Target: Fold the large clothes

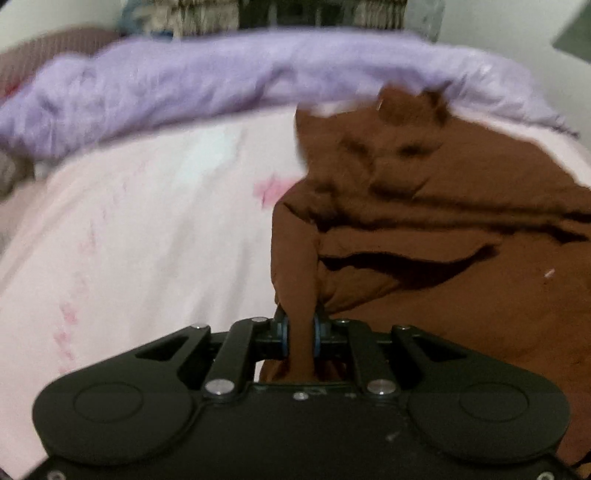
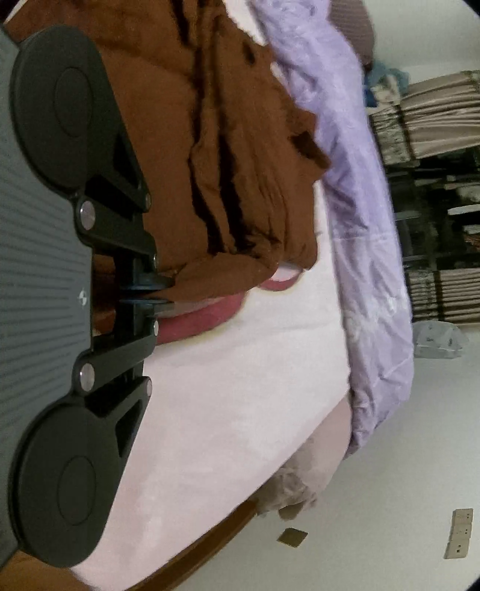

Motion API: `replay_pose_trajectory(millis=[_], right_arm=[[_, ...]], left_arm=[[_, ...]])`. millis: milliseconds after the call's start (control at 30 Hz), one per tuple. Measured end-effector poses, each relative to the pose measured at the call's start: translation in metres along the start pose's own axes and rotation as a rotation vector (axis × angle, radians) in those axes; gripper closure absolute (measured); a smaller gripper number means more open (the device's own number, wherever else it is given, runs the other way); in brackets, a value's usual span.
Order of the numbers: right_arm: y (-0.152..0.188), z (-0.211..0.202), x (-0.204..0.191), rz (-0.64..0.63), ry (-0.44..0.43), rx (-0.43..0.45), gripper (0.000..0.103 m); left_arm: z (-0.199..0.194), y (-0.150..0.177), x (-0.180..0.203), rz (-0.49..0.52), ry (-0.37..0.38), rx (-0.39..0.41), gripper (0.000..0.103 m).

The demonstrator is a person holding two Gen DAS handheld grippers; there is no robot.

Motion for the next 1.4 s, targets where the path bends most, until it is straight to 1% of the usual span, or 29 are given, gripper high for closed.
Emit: replay_pose_trajectory(millis=[33, 67, 100, 133, 167, 200, 233, 267, 333, 367, 400, 433, 467, 500, 533, 567, 600, 633, 667, 733, 767, 800, 867, 967, 1067, 1133, 1233, 1333, 1400], right_arm=[[0.01, 0.018, -0.001, -0.004, 0.015, -0.038, 0.097], [0.02, 0.033, -0.003, -0.007, 0.014, -0.066, 0.094], [0.024, 0.034, -0.003, -0.009, 0.043, -0.018, 0.09], [0.025, 0.032, -0.005, -0.037, 0.103, -0.004, 0.071], [0.025, 0.03, -0.007, -0.069, 0.157, -0.007, 0.052], [0.023, 0.023, -0.008, -0.089, 0.218, 0.003, 0.045], [0.02, 0.015, -0.009, -0.088, 0.261, 0.032, 0.041], [0.016, 0.004, -0.008, -0.066, 0.311, 0.086, 0.054], [0.006, -0.018, -0.01, 0.016, 0.471, 0.174, 0.073], [0.0, -0.027, -0.017, 0.035, 0.498, 0.209, 0.075], [-0.005, -0.031, -0.028, 0.041, 0.467, 0.234, 0.074], [-0.012, -0.033, -0.043, 0.044, 0.396, 0.245, 0.073], [-0.019, -0.031, -0.062, 0.045, 0.304, 0.237, 0.069], [-0.025, -0.028, -0.081, 0.046, 0.206, 0.22, 0.069], [-0.031, -0.024, -0.105, 0.054, 0.084, 0.207, 0.068], [-0.033, -0.02, -0.125, 0.056, -0.022, 0.203, 0.068], [-0.034, -0.015, -0.143, 0.049, -0.101, 0.193, 0.068], [-0.031, -0.01, -0.16, 0.03, -0.158, 0.172, 0.067], [-0.028, -0.004, -0.171, 0.006, -0.179, 0.15, 0.067], [-0.015, 0.008, -0.187, -0.05, -0.182, 0.098, 0.064], [-0.009, 0.012, -0.192, -0.062, -0.184, 0.075, 0.063], [-0.003, 0.015, -0.194, -0.066, -0.19, 0.061, 0.063], [0.003, 0.018, -0.196, -0.072, -0.187, 0.07, 0.06], [0.008, 0.015, -0.198, -0.09, -0.178, 0.085, 0.06], [0.012, 0.004, -0.19, -0.093, -0.178, 0.075, 0.06], [0.013, 0.002, -0.177, -0.094, -0.167, 0.052, 0.06], [0.016, 0.002, -0.143, -0.058, -0.103, 0.031, 0.057], [0.029, 0.003, -0.096, 0.033, -0.06, 0.018, 0.058], [0.04, 0.0, -0.066, 0.102, -0.066, 0.027, 0.063]], left_arm=[[0.014, 0.007, -0.002, -0.006, -0.007, -0.035, 0.079], [0.024, 0.015, -0.002, 0.005, -0.022, -0.044, 0.067], [0.022, 0.017, 0.0, 0.015, -0.038, -0.005, 0.06], [0.017, 0.017, 0.001, 0.02, -0.073, 0.011, 0.048], [0.012, 0.016, 0.001, 0.019, -0.096, 0.014, 0.046], [0.005, 0.014, 0.0, 0.011, -0.118, 0.018, 0.046], [-0.001, 0.011, 0.0, 0.0, -0.153, 0.032, 0.045], [-0.013, 0.006, 0.003, -0.002, -0.193, 0.064, 0.042], [-0.035, 0.0, 0.013, -0.011, -0.241, 0.131, 0.037], [-0.044, -0.003, 0.021, -0.02, -0.23, 0.155, 0.037], [-0.051, -0.004, 0.032, -0.037, -0.195, 0.175, 0.036], [-0.052, -0.003, 0.043, -0.055, -0.159, 0.183, 0.036], [-0.053, 0.001, 0.058, -0.069, -0.104, 0.184, 0.036], [-0.051, 0.006, 0.073, -0.067, -0.055, 0.183, 0.035], [-0.045, 0.009, 0.089, -0.053, -0.016, 0.18, 0.035], [-0.038, 0.016, 0.102, -0.038, -0.009, 0.168, 0.035], [-0.03, 0.023, 0.112, -0.031, -0.025, 0.146, 0.035], [-0.02, 0.03, 0.12, -0.023, -0.041, 0.124, 0.035], [-0.013, 0.037, 0.126, -0.014, -0.044, 0.107, 0.035], [-0.002, 0.051, 0.131, -0.001, -0.044, 0.074, 0.035], [0.001, 0.058, 0.133, 0.006, -0.058, 0.07, 0.035], [0.003, 0.063, 0.132, 0.017, -0.07, 0.09, 0.035], [0.003, 0.064, 0.133, 0.032, -0.087, 0.112, 0.034], [0.001, 0.064, 0.129, 0.012, -0.089, 0.109, 0.033], [-0.005, 0.073, 0.127, 0.005, -0.1, 0.112, 0.031], [-0.009, 0.078, 0.123, 0.032, -0.128, 0.11, 0.026], [-0.006, 0.077, 0.111, 0.004, -0.144, 0.108, 0.025], [-0.013, 0.078, 0.079, -0.029, -0.171, 0.112, 0.024], [-0.018, 0.081, 0.047, -0.059, -0.212, 0.12, 0.024]])
Point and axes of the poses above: each gripper's, at about its wrist camera, not at the fingertips, and z roughly the way its jaws point, x to its right, y to its underside, the point moved 5 cm from there along z, roughly the way its jaws point, and after that the axes turned 12 degrees about -z, right-handed, at the moved point
